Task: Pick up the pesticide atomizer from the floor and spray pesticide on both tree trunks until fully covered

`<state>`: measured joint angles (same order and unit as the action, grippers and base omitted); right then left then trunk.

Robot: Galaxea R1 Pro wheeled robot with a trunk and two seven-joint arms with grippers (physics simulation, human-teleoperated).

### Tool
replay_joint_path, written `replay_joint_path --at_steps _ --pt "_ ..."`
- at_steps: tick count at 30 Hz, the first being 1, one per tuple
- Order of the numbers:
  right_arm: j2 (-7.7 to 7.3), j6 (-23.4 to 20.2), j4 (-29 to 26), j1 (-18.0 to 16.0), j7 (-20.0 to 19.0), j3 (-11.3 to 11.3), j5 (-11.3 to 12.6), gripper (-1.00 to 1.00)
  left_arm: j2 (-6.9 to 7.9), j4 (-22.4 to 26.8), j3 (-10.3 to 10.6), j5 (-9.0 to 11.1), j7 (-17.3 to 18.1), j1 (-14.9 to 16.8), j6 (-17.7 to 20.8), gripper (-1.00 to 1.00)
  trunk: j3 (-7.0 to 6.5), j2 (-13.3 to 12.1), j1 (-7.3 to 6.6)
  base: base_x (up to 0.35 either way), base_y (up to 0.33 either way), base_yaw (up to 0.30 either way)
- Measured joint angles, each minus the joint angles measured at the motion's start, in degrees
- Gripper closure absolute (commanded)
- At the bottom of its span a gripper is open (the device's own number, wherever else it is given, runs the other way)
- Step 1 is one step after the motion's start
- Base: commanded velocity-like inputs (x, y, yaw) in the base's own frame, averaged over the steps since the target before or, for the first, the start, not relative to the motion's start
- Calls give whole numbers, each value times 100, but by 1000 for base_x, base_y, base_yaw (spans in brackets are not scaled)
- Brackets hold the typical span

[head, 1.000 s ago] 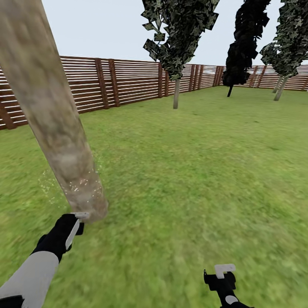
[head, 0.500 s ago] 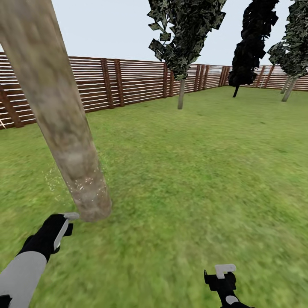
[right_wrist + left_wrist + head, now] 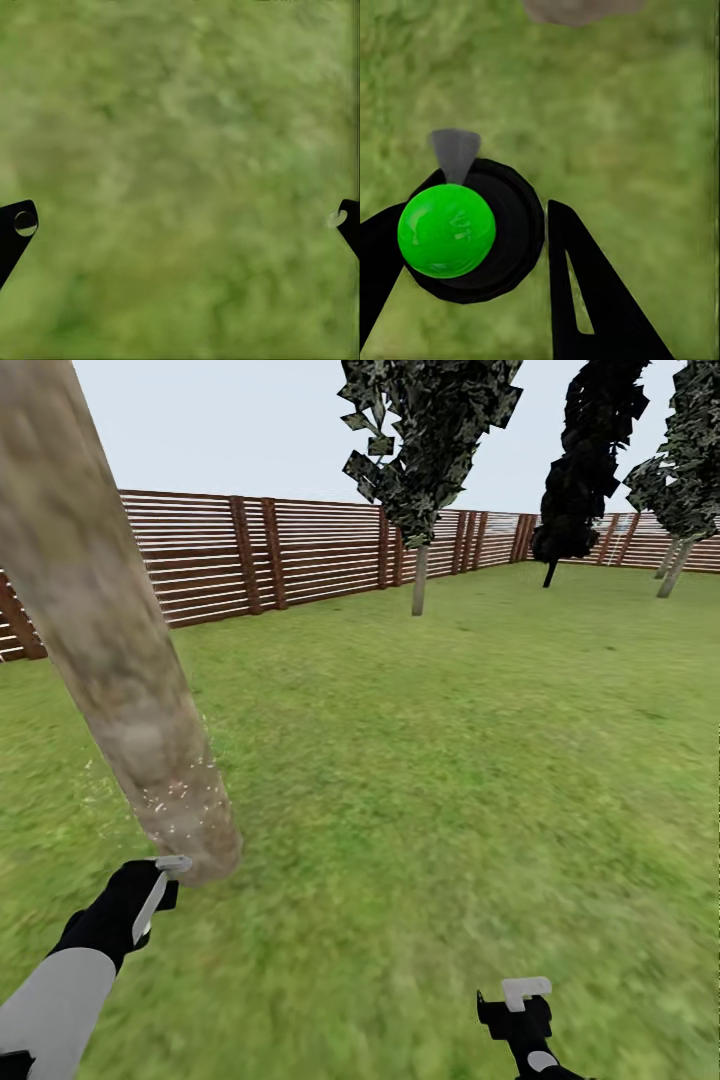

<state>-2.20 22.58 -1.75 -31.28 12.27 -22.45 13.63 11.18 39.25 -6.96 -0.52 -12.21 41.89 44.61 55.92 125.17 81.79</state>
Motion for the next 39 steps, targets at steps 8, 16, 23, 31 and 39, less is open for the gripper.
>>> replay_joint_path --at_steps 8,16,23,31,39 --pt "0 -1 0 0 0 0 5 -100 -43 13 2 -1 -4 41 4 100 0 0 -1 212 -215 0" --pt "1 -6 2 -1 -2 0 4 -100 -35 24 -1 -12 -31 69 27 100 0 0 3 -68 -263 229" --pt "1 -5 0 0 -3 1 5 -100 -41 269 7 -51 -48 111 125 100 0 0 1 -124 -62 275" --pt "0 -7 -9 1 -2 0 6 -100 -28 540 18 -33 -37 636 873 100 0 0 1 -11 0 151" --pt "6 -9 -36 1 -11 -16 -5 -100 -26 366 296 8 630 -670 -983 100 1 -1 2 -181 0 1"
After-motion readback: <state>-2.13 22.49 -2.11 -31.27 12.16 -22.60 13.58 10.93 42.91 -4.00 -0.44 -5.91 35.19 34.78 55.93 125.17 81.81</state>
